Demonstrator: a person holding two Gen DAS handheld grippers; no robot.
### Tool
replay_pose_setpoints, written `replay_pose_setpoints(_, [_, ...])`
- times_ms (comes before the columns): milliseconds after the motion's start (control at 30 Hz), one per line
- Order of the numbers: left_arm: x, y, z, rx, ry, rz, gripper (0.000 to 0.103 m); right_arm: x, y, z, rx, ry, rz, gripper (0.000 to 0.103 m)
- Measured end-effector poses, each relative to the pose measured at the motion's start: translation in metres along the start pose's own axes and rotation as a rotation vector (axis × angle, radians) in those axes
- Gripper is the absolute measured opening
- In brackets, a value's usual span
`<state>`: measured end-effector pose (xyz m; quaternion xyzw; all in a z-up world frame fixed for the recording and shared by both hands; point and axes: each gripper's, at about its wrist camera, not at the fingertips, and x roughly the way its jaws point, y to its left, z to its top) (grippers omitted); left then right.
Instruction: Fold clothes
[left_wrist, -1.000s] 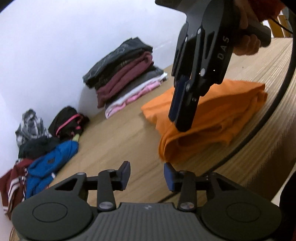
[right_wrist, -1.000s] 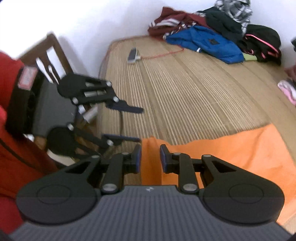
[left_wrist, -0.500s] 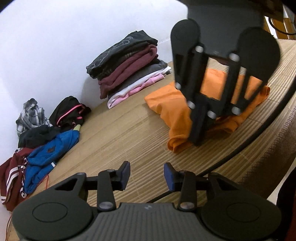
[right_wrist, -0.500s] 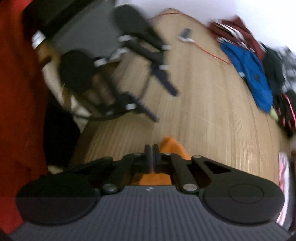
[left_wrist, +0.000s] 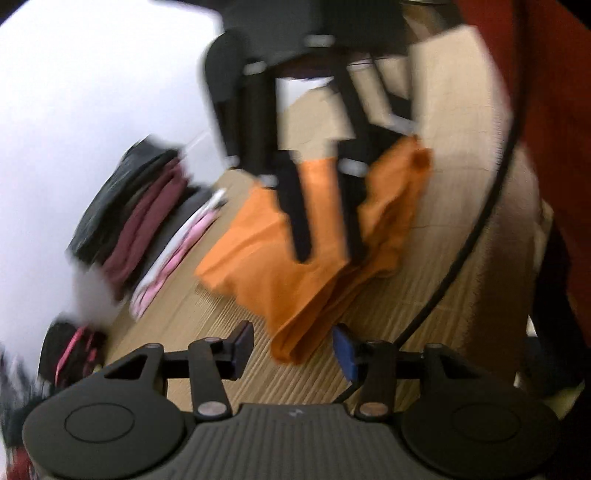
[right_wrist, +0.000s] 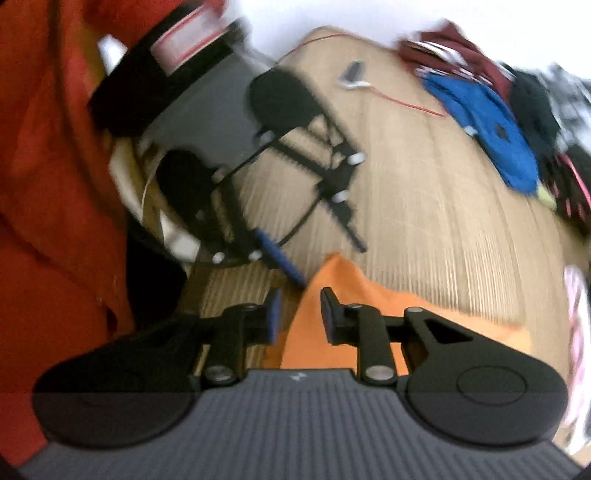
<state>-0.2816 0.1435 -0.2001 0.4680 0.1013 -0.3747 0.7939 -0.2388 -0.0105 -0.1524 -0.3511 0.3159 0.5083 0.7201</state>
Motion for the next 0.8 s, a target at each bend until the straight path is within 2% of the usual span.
replay_pose_setpoints(133, [0.000, 0.011, -0.004, 0.167, -0.053, -0.131, 0.051, -0.017, -0.023, -0.008, 0.205, -0.074, 0.019, 0.026])
replay_pose_setpoints(233, [0.002, 0.027, -0.009, 0.250, -0.056, -0.235, 0.051, -0.022, -0.029, -0.015, 0.265, -0.085, -0.004, 0.026])
replay_pose_setpoints(300, [0.005, 0.032, -0.012, 0.295, -0.051, -0.266, 0.050, -0.024, -0.029, -0.018, 0.283, -0.083, -0.010, 0.026])
replay_pose_setpoints(333, [0.006, 0.034, -0.013, 0.317, -0.048, -0.281, 0.046, -0.025, -0.026, -0.021, 0.292, -0.080, -0.011, 0.026])
replay_pose_setpoints(367, [0.008, 0.037, -0.015, 0.340, -0.046, -0.296, 0.033, -0.026, -0.024, -0.025, 0.301, -0.077, -0.013, 0.026])
replay_pose_setpoints(433, [0.011, 0.042, -0.018, 0.385, -0.041, -0.326, 0.015, -0.028, -0.020, -0.030, 0.315, -0.071, -0.018, 0.026])
replay_pose_setpoints(533, [0.016, 0.049, -0.023, 0.452, -0.033, -0.372, 0.010, -0.029, -0.016, -0.035, 0.342, -0.066, -0.023, 0.026])
replay_pose_setpoints(567, [0.017, 0.050, -0.024, 0.466, -0.023, -0.369, 0.009, -0.029, -0.015, -0.036, 0.349, -0.064, -0.028, 0.026])
replay_pose_setpoints(667, [0.017, 0.044, -0.027, 0.423, 0.020, -0.280, 0.006, -0.026, -0.018, -0.037, 0.378, -0.066, -0.044, 0.026])
replay_pose_setpoints(733, [0.014, 0.040, -0.024, 0.308, 0.069, -0.193, 0.006, -0.026, -0.021, -0.040, 0.418, -0.076, -0.063, 0.026])
replay_pose_setpoints(800, [0.012, 0.037, -0.019, 0.136, 0.129, -0.083, 0.005, -0.026, -0.024, -0.045, 0.467, -0.092, -0.087, 0.026])
